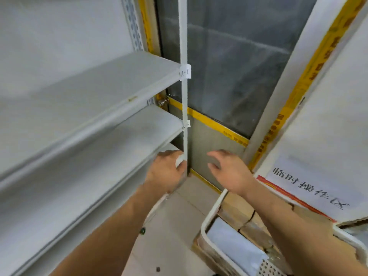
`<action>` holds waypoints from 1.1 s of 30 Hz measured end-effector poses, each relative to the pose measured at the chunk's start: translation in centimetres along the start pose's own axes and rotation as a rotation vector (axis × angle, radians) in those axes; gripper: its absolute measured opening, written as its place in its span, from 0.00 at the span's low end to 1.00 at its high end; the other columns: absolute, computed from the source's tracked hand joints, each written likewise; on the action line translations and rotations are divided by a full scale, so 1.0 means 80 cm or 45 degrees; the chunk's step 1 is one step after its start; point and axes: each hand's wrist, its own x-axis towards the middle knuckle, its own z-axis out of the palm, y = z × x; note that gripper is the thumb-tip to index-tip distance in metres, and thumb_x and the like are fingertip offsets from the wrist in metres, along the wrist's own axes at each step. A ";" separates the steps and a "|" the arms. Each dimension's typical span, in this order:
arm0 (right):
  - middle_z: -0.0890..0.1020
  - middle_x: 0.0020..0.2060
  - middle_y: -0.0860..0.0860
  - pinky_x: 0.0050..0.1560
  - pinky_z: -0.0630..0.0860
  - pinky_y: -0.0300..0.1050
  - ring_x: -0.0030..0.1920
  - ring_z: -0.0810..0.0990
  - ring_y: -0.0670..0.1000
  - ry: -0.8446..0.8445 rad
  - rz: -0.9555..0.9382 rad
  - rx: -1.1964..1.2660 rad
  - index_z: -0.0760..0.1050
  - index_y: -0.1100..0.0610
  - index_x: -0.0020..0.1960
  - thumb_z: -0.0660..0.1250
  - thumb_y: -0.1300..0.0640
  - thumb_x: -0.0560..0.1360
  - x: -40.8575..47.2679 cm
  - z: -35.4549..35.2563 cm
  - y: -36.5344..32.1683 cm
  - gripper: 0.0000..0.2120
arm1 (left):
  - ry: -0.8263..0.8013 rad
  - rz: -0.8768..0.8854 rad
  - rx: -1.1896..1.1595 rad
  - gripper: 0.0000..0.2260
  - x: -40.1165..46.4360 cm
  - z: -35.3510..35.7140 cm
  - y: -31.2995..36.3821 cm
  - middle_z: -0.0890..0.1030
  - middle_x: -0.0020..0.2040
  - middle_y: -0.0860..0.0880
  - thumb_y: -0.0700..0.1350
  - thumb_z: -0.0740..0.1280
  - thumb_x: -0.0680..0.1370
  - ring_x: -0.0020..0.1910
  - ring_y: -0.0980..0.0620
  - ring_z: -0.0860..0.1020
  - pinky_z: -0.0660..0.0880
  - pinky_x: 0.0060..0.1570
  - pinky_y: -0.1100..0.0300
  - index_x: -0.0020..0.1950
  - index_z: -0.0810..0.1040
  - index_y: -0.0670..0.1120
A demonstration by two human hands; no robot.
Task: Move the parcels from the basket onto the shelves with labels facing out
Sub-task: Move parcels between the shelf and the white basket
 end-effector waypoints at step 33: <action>0.77 0.72 0.52 0.70 0.75 0.52 0.71 0.75 0.55 -0.275 -1.395 0.275 0.72 0.52 0.77 0.70 0.51 0.81 0.180 0.173 -0.757 0.26 | 1.155 -1.107 0.106 0.28 -0.283 -0.437 -0.470 0.74 0.75 0.44 0.55 0.68 0.83 0.69 0.41 0.76 0.77 0.66 0.44 0.80 0.68 0.48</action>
